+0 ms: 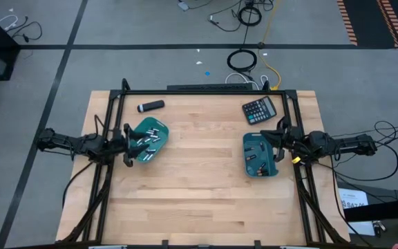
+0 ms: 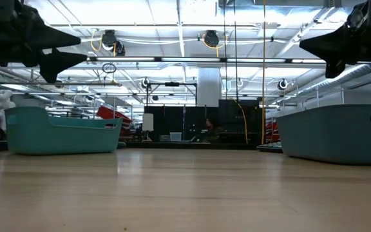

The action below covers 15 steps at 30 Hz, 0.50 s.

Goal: Sort batteries
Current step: Return to Home Position

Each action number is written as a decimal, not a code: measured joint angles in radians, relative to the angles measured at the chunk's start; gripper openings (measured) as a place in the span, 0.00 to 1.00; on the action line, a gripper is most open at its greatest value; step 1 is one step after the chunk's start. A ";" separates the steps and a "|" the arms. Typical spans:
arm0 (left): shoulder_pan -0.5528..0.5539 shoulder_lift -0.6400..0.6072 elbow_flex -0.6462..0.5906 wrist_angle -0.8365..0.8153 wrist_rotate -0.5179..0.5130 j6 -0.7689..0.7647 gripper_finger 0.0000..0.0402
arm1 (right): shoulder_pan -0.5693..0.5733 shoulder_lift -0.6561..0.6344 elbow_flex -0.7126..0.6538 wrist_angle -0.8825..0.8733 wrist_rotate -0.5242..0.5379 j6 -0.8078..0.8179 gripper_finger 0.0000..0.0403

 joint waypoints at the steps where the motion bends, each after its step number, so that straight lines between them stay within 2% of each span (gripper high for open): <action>1: 0.000 0.000 0.000 0.000 -0.020 0.005 0.63 | 0.000 0.000 0.000 0.003 0.006 -0.001 0.00; 5: 0.000 0.000 0.000 -0.017 -0.109 0.045 0.63 | -0.002 0.000 0.000 0.001 0.073 -0.010 0.00; 7: 0.000 0.001 0.000 -0.018 -0.121 0.101 0.63 | -0.003 0.000 0.000 -0.024 0.117 0.000 0.00; 12: 0.000 0.002 0.000 -0.018 -0.121 0.354 0.63 | -0.002 0.000 0.000 -0.046 0.106 0.028 0.00; 15: 0.000 0.002 0.000 -0.018 -0.121 0.413 0.63 | -0.002 0.000 0.000 -0.047 0.104 0.039 0.00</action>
